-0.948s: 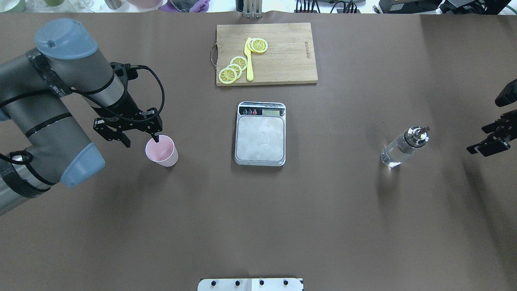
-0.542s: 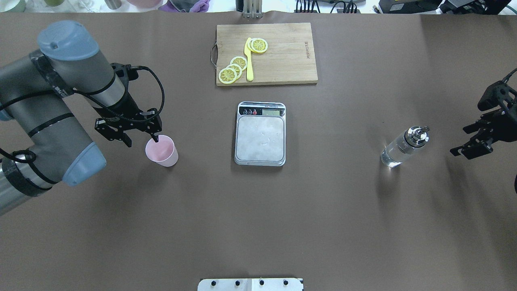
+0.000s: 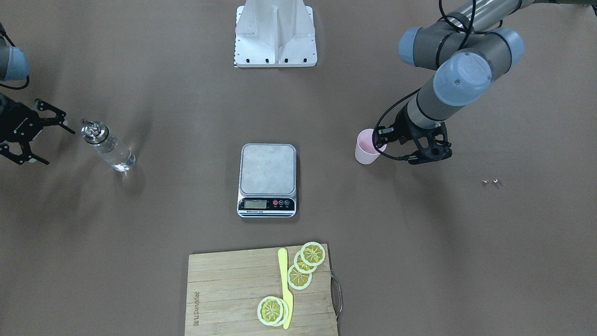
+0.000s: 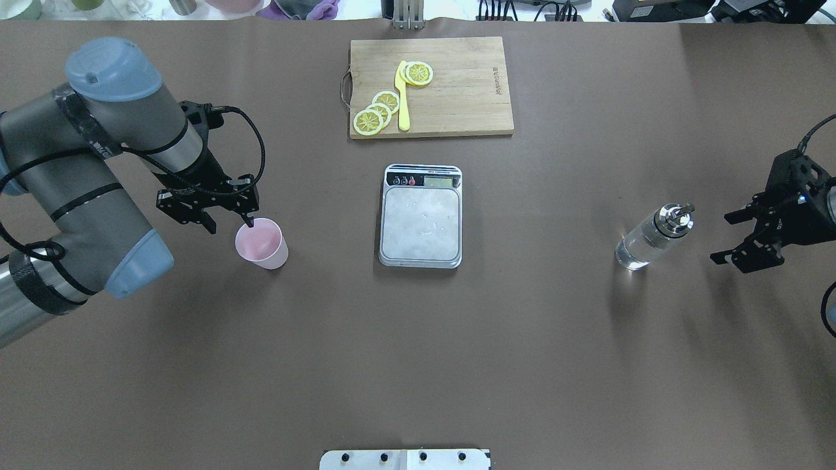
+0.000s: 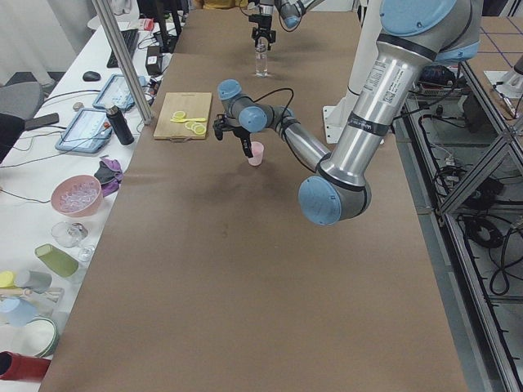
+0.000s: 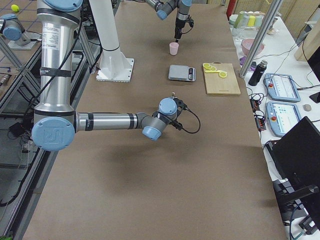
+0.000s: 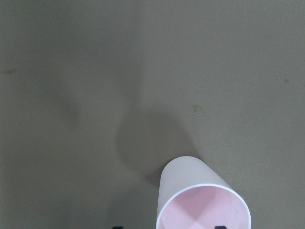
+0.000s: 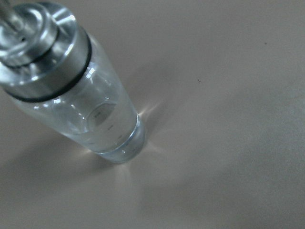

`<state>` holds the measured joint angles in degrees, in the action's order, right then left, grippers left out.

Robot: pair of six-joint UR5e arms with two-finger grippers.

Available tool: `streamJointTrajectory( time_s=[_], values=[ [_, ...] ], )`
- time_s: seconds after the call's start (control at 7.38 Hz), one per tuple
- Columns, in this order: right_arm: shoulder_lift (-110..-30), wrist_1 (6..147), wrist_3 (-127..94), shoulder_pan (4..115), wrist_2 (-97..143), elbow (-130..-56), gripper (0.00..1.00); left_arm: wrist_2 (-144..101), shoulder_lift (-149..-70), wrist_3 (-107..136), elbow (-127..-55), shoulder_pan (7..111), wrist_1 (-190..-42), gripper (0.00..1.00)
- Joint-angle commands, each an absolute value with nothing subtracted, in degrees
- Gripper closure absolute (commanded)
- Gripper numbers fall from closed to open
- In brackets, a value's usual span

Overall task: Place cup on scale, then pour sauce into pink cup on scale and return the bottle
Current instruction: 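Grasp the pink cup with the left gripper while the right grasps the bottle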

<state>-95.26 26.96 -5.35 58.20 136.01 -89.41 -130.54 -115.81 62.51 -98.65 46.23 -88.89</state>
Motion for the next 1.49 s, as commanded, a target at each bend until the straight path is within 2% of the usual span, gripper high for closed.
streamJointTrajectory(
  time_s=[0.0,0.27,0.68,0.95,1.22,1.35],
  values=[
    [-95.19,14.73,-8.07,56.87,136.49,-85.97,0.0,-130.34,-115.84,62.75,-97.48,46.14,-90.17,0.34],
    [-94.14,8.63,-9.23,56.16,136.49,-84.2,0.0,-130.25,-115.23,64.16,-97.47,45.44,-92.45,0.36],
    [-91.67,6.61,-11.06,55.64,135.97,-83.76,0.0,-130.25,-115.22,64.86,-97.73,45.0,-92.64,0.36],
    [-89.75,-0.84,-15.45,53.97,135.44,-78.69,0.0,-130.17,-115.22,66.08,-97.91,44.3,-92.64,0.37],
    [-89.3,-4.3,-17.22,52.74,135.18,-76.47,0.0,-127.9,-115.22,66.36,-97.91,42.9,-92.72,0.4],
    [-89.3,-4.92,-17.23,51.95,134.13,-76.38,0.0,-127.88,-115.22,66.71,-98.0,42.8,-92.72,0.45]
  ],
)
